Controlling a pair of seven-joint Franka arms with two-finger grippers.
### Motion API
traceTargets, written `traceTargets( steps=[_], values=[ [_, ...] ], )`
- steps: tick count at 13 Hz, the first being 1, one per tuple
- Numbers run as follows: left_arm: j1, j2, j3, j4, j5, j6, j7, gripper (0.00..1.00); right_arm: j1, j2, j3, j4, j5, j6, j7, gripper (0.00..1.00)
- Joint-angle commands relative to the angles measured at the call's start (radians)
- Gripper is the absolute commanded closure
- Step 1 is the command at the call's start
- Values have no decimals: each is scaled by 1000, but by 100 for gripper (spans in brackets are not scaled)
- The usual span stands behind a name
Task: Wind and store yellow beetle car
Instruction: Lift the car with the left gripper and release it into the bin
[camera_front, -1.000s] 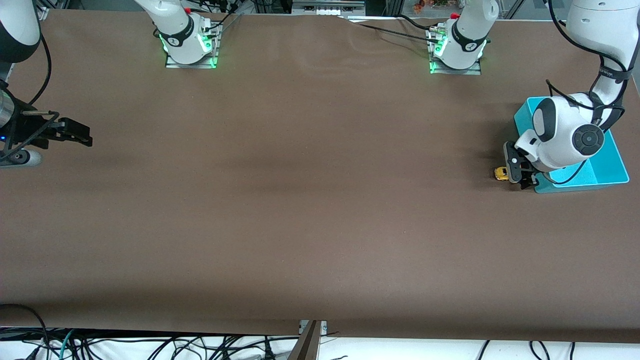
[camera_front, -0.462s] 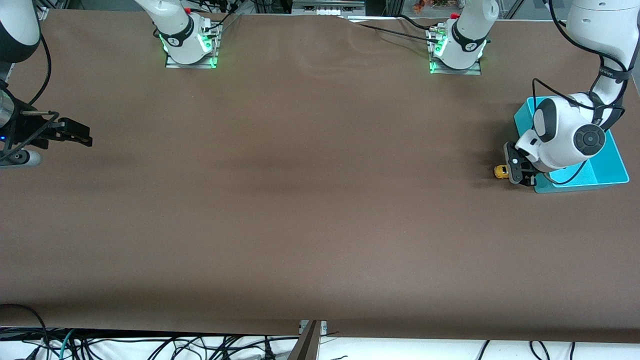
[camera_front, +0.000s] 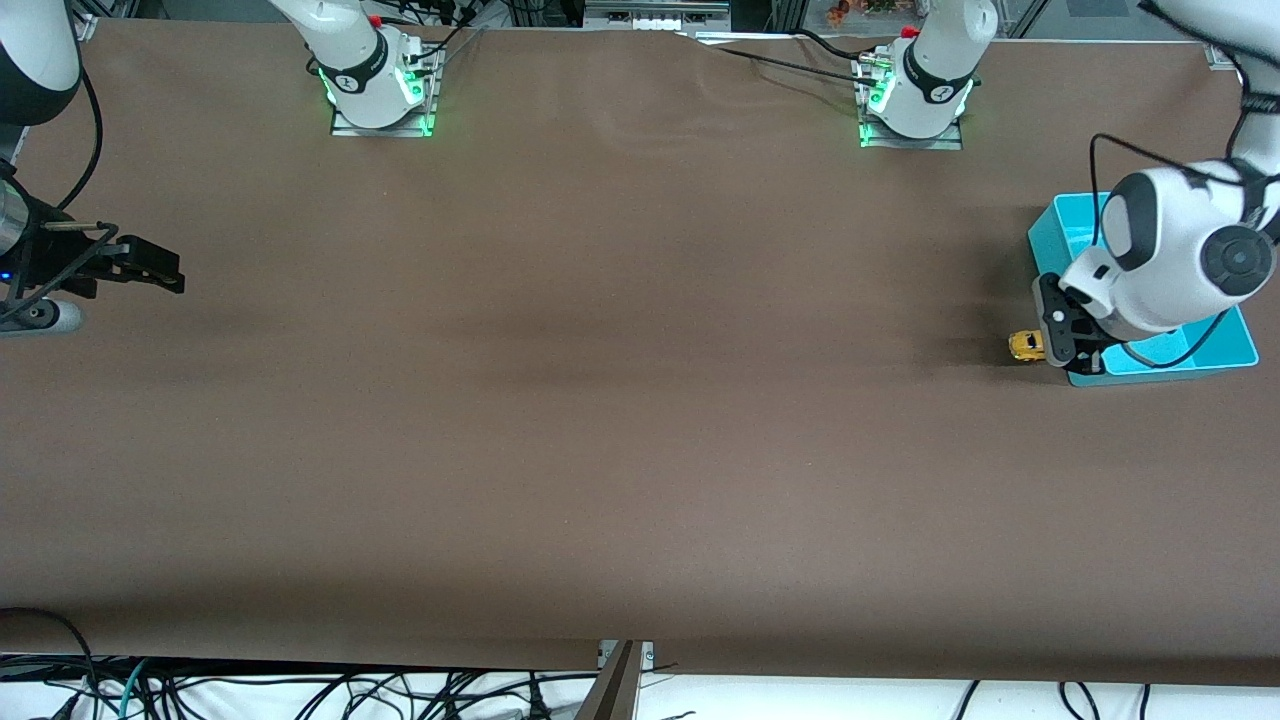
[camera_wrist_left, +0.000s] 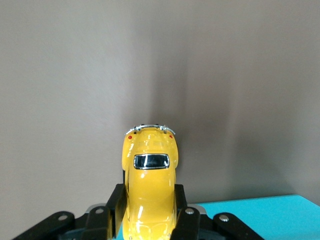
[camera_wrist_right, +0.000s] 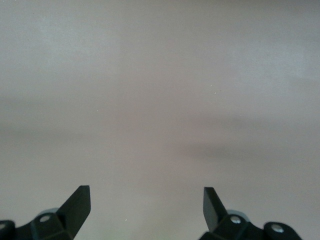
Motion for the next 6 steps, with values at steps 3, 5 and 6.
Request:
traceTargets(
  steps=[3,5,6],
  values=[
    [-30,-160,12,-14,19,-160,79,100,-3,-5,-1,2,14,1,4,0],
    [71,-145,19,-22,24,-167,230,100,-3,-5,-1,2,14,1,4,0],
    [127,-137,27,-35,39,-165,311,100,-3,-3,-1,2,14,1,4,0]
  ],
)
